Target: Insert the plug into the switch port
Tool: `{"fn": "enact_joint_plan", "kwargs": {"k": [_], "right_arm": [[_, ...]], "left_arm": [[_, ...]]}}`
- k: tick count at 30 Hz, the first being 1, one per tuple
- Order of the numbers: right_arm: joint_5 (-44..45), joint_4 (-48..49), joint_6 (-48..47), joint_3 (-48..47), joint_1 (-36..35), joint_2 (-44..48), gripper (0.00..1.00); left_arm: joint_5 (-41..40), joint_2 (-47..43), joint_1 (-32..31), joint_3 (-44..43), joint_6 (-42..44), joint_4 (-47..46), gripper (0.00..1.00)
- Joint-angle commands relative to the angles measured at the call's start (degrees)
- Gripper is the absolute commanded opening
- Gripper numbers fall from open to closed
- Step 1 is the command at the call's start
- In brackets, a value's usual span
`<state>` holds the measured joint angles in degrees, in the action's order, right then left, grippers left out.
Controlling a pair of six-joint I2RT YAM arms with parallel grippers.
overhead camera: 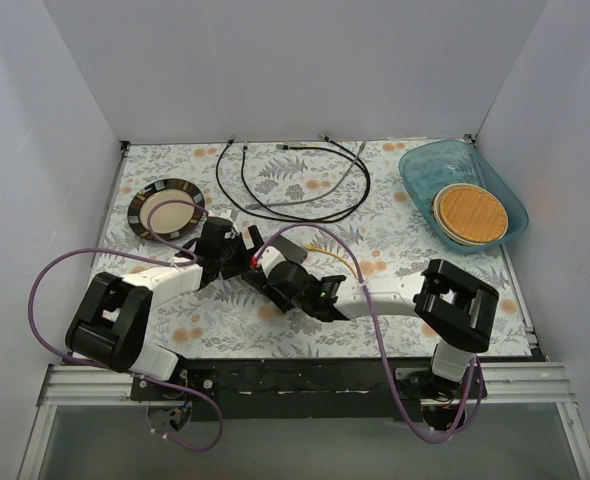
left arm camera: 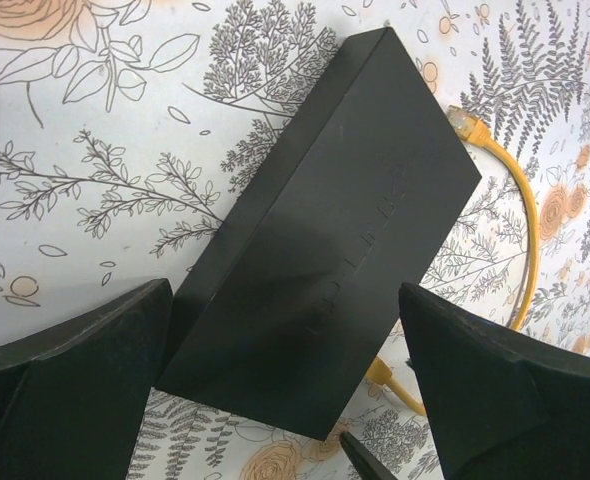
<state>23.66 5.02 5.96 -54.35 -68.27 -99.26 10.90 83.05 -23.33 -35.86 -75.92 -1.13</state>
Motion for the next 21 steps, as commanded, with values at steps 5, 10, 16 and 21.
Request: {"fn": "enact_joint_plan", "kwargs": {"k": [5, 10, 16, 21], "right_arm": [[0.07, 1.75, 0.72, 2.58, -0.11, 6.27, 0.78], [-0.45, 3.94, 0.37, 6.09, 1.2, 13.81, 0.88], [-9.93, 5.44, 3.79, 10.22, 11.65, 26.2, 0.92], [-13.81, 4.48, 3.89, 10.76, 20.27, 31.15, 0.93]], "left_arm": [[-5.18, -1.39, 0.83, -4.48, -0.28, 8.68, 0.98], [-2.92, -5.08, 2.06, -5.71, 0.6, 8.25, 0.98], [-2.45, -7.63, 3.2, -10.63, 2.79, 10.79, 0.98], [-2.02, -8.17, 3.91, -14.76, 3.85, 11.67, 0.98]]}}
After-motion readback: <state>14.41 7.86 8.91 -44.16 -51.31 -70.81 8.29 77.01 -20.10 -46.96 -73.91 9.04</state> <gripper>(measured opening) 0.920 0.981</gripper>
